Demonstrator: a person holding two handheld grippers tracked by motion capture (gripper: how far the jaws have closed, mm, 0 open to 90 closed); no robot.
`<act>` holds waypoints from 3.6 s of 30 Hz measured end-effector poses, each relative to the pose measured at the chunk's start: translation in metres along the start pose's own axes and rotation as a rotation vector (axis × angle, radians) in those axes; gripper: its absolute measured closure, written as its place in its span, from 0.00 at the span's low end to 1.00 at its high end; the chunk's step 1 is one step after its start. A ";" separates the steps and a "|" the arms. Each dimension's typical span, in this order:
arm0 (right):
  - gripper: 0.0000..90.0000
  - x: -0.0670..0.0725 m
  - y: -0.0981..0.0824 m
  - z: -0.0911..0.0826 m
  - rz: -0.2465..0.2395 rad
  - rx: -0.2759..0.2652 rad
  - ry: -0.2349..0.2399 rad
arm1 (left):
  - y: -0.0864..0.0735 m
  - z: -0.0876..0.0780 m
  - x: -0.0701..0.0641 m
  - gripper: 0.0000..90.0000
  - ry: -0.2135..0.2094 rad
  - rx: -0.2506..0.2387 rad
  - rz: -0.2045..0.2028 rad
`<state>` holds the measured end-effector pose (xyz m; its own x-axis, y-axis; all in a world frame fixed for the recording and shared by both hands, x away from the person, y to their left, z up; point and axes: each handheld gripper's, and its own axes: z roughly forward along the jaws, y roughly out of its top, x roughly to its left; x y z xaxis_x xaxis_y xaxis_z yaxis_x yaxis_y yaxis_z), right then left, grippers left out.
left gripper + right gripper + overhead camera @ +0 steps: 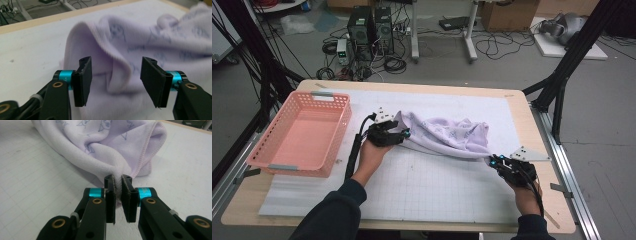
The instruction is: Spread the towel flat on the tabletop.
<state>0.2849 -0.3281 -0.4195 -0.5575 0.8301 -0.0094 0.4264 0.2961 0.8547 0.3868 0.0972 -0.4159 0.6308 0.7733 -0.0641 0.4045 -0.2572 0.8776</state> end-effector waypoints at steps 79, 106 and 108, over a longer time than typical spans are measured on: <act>0.58 0.092 -0.060 -0.110 -0.067 0.013 0.177 | -0.140 -0.212 -0.084 0.52 -0.099 -0.086 -0.272; 0.44 0.055 -0.033 -0.022 -0.016 0.070 0.073 | -0.097 -0.103 -0.039 0.37 -0.096 0.095 -0.147; 0.43 0.053 -0.029 -0.014 -0.013 0.080 0.071 | -0.094 -0.093 -0.037 0.37 -0.102 0.117 -0.139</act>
<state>0.2326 -0.2996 -0.4377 -0.6109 0.7914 0.0190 0.4729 0.3456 0.8105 0.2635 0.1466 -0.4518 0.6248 0.7450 -0.2337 0.5629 -0.2224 0.7960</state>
